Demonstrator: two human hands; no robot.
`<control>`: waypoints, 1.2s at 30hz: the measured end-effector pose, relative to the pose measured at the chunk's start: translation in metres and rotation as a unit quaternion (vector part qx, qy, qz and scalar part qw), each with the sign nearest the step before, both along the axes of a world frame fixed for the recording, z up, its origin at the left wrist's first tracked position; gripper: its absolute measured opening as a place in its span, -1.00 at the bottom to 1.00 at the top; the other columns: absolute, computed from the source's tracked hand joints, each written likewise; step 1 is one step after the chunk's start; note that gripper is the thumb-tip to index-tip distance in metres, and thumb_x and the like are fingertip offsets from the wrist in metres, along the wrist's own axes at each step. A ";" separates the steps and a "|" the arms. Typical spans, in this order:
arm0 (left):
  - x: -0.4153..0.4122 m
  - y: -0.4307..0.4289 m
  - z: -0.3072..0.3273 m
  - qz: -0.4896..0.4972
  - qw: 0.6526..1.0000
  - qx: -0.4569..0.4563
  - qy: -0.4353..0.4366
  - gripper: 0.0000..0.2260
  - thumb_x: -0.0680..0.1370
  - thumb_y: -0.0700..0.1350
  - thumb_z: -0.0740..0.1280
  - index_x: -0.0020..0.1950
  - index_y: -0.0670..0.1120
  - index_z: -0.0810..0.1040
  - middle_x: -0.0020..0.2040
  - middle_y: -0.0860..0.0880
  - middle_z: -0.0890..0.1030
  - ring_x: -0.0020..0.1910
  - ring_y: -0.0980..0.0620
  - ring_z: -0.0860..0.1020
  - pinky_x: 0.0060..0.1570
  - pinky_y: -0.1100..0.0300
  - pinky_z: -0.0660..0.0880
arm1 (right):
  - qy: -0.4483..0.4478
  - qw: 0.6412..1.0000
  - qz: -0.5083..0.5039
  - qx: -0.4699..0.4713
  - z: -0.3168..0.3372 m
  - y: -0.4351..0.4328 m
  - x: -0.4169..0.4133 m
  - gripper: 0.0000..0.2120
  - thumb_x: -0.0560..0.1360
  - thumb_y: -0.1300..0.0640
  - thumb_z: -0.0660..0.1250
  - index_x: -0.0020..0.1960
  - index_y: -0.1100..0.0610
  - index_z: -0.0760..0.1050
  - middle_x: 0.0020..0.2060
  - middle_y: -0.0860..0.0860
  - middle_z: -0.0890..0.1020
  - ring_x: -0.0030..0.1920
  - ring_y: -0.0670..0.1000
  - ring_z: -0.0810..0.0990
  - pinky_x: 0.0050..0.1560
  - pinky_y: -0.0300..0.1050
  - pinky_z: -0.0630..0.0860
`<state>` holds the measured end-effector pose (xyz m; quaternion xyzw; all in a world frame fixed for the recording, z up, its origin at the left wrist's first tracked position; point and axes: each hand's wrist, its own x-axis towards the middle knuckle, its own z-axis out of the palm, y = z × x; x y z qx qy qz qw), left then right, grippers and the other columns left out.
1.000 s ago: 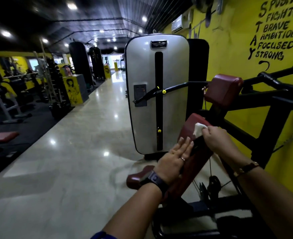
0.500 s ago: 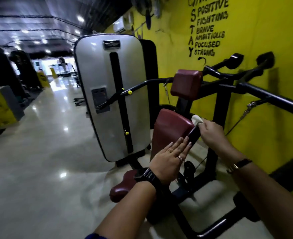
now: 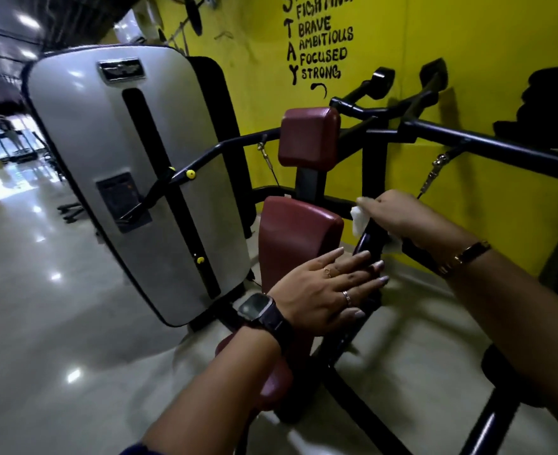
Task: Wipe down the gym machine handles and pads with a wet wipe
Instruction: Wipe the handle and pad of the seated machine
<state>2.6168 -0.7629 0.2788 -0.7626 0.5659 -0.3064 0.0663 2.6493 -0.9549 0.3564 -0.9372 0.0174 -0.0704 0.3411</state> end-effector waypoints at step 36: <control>0.108 -0.036 -0.002 -0.496 0.866 0.003 -0.059 -0.51 0.67 0.08 -0.05 0.42 -0.10 0.48 0.43 -0.15 0.44 0.45 -0.15 0.34 0.47 -0.02 0.18 | 0.071 0.991 -0.012 -0.114 0.012 0.014 -0.011 -0.81 0.61 0.06 0.21 -0.07 0.05 0.58 -0.14 0.06 0.63 -0.10 0.04 0.57 -0.03 0.02 0.47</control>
